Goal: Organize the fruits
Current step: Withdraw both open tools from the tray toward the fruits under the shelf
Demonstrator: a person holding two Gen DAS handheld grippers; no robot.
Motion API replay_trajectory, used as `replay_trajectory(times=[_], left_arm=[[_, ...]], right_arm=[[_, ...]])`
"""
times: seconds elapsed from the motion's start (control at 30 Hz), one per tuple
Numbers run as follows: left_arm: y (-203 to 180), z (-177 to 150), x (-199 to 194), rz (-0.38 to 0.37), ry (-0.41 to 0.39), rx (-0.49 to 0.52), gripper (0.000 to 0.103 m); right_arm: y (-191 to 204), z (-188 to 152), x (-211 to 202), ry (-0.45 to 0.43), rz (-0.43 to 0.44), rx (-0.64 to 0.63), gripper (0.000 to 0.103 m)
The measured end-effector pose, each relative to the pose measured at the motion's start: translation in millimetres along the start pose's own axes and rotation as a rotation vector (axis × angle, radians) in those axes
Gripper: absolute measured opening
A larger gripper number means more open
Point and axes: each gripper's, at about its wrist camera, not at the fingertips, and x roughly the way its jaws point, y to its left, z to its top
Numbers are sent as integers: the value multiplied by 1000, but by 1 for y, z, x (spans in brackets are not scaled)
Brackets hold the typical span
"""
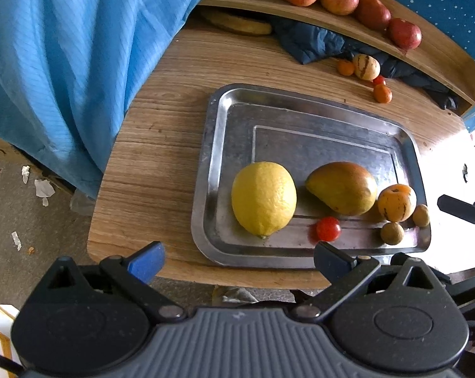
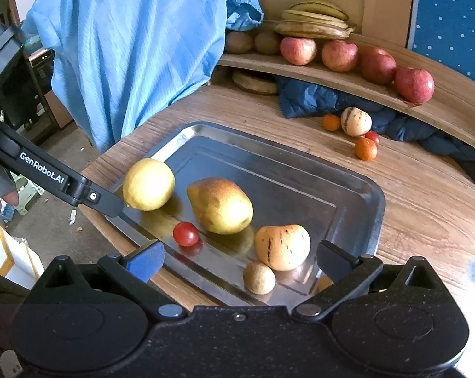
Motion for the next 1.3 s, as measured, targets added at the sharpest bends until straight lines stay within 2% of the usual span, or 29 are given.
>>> replay_trajectory(times=[0.27, 0.57, 0.87, 1.3], left_arm=[[2, 19, 4, 7, -4, 6, 102], [-8, 54, 15, -10, -17, 60, 102], [-21, 95, 27, -47, -34, 123, 102], [-57, 142, 58, -120, -35, 186, 102]], right_arm=[[-3, 14, 9, -24, 12, 17, 102], [-18, 29, 17, -51, -26, 65, 102], [-37, 44, 20, -77, -94, 128, 102], [-61, 48, 30, -53, -216, 216, 102]])
